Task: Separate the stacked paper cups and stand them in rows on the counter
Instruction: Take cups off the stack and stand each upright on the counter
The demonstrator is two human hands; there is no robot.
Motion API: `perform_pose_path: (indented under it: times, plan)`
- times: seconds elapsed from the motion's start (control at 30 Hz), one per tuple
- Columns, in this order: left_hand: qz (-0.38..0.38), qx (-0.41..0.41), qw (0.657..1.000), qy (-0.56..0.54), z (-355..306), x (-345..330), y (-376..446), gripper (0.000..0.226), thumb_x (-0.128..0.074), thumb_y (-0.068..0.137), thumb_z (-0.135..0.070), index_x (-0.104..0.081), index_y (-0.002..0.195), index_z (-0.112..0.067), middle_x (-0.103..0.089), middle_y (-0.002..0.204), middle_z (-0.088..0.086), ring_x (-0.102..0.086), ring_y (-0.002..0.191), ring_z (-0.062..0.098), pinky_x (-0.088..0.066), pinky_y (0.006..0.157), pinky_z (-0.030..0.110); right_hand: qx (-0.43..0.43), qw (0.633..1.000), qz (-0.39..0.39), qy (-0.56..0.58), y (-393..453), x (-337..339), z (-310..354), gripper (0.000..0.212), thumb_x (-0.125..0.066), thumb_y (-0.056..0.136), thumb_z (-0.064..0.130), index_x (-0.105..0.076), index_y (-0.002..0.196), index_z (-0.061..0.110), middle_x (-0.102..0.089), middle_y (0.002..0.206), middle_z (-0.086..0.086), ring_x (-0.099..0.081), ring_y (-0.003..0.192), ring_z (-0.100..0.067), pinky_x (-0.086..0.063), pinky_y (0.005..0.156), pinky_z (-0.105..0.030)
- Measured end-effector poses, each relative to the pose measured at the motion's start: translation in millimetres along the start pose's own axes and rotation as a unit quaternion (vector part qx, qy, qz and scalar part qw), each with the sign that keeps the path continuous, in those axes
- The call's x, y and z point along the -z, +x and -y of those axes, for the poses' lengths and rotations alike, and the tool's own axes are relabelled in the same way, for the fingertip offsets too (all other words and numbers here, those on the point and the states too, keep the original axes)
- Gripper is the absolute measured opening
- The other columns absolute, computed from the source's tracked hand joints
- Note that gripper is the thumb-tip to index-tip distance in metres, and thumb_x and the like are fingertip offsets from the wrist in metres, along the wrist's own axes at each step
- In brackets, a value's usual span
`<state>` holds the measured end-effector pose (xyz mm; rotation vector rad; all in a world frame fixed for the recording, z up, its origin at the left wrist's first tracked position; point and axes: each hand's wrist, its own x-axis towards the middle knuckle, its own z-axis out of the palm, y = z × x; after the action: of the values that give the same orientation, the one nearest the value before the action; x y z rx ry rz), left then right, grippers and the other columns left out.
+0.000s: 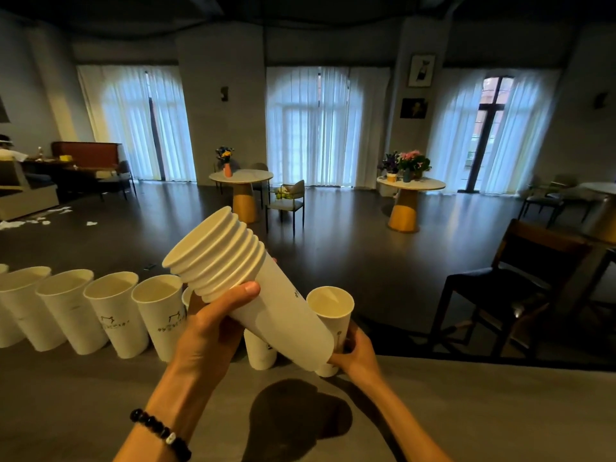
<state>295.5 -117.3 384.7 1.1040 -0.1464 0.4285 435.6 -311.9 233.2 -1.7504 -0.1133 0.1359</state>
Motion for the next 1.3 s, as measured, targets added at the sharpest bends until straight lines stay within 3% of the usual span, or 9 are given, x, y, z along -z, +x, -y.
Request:
perform_pose_path:
  times: [0.17,0.4,0.57,0.73,0.93,1.0,1.13,1.2,1.3]
  plan:
    - [-0.007,-0.013,1.000,-0.005,5.6,-6.4,1.4,0.058,-0.076,0.063,-0.002,-0.073,0.111,-0.034,-0.073,0.112,0.005,-0.069,0.109,0.022,-0.059,0.089,0.037,-0.011,1.000,-0.011,0.000,4.0,-9.7,1.5,0.084,-0.087,0.068,0.027,-0.043,0.139,0.030,-0.055,0.135,0.006,-0.051,0.127,-0.019,-0.046,0.105,-0.049]
    - [-0.024,-0.002,0.999,-0.024,5.7,-9.8,0.5,0.053,-0.073,0.056,0.001,-0.079,0.086,-0.043,-0.077,0.096,-0.002,-0.073,0.092,0.014,-0.062,0.076,0.029,-0.018,1.000,-0.012,0.009,5.7,-13.3,1.5,0.089,-0.088,0.064,0.033,-0.041,0.140,0.033,-0.054,0.135,0.007,-0.051,0.126,-0.017,-0.047,0.104,-0.046]
    - [-0.033,0.017,0.999,-0.038,6.6,-12.1,1.4,0.051,-0.076,0.054,-0.006,-0.078,0.095,-0.037,-0.075,0.107,0.006,-0.067,0.107,0.027,-0.051,0.092,0.048,-0.025,1.000,0.013,-0.014,3.4,-10.2,4.0,0.107,-0.087,0.039,0.059,-0.037,0.131,0.039,-0.051,0.120,0.017,-0.050,0.121,-0.013,-0.045,0.104,-0.043]
    - [0.018,0.012,0.999,-0.029,4.7,-16.4,0.2,0.062,-0.079,0.043,-0.010,-0.077,0.102,-0.029,-0.075,0.108,0.007,-0.072,0.102,0.023,-0.061,0.085,0.039,-0.059,0.998,0.022,-0.024,-8.0,6.7,-7.3,0.103,-0.095,0.034,0.042,-0.038,0.119,0.032,-0.051,0.111,0.014,-0.053,0.105,-0.009,-0.053,0.091,-0.033]
    - [0.068,0.039,0.996,-0.049,14.5,-44.8,-12.2,0.051,-0.073,0.060,-0.001,-0.069,0.109,-0.018,-0.078,0.099,0.007,-0.076,0.088,0.018,-0.062,0.065,0.031,-0.068,0.993,-0.069,-0.063,-31.8,35.4,6.9,0.022,-0.076,0.079,0.014,-0.059,0.093,0.015,-0.063,0.093,-0.004,-0.061,0.082,-0.014,-0.048,0.066,-0.020]
    - [0.093,0.052,0.993,-0.058,21.2,-59.3,-15.4,0.037,-0.067,0.067,-0.008,-0.078,0.099,-0.023,-0.078,0.102,0.009,-0.075,0.091,0.021,-0.063,0.069,0.035,-0.086,0.996,-0.019,-0.030,-42.9,45.7,24.6,0.011,-0.067,0.089,0.022,-0.068,0.090,0.011,-0.068,0.089,-0.004,-0.064,0.081,-0.014,-0.051,0.072,-0.025]
    - [0.136,0.061,0.988,-0.046,36.6,-86.3,-21.2,0.052,-0.075,0.055,-0.028,-0.074,0.107,-0.024,-0.075,0.111,0.012,-0.072,0.103,0.026,-0.062,0.076,0.038,-0.104,0.959,0.151,0.218,-73.5,69.1,50.4,0.040,-0.046,0.099,0.048,-0.074,0.110,0.021,-0.072,0.108,-0.012,-0.068,0.100,-0.028,-0.049,0.098,-0.048]
    - [0.145,0.059,0.988,-0.018,43.5,-100.0,-23.6,0.051,-0.081,0.051,-0.032,-0.076,0.102,-0.028,-0.076,0.107,0.009,-0.073,0.101,0.025,-0.062,0.076,0.036,-0.085,0.920,0.228,0.307,-89.4,85.7,52.3,0.057,-0.038,0.096,0.058,-0.069,0.121,0.017,-0.069,0.112,-0.019,-0.066,0.101,-0.033,-0.049,0.096,-0.051]
    - [0.121,0.037,0.991,0.047,47.4,-112.2,-23.2,0.087,-0.095,0.035,-0.054,-0.067,0.112,-0.025,-0.074,0.103,0.004,-0.069,0.104,0.027,-0.060,0.080,0.038,-0.069,0.904,0.266,0.327,-102.1,100.1,50.9,0.079,-0.069,0.077,0.059,-0.054,0.136,0.008,-0.066,0.115,-0.022,-0.067,0.099,-0.033,-0.056,0.084,-0.044]
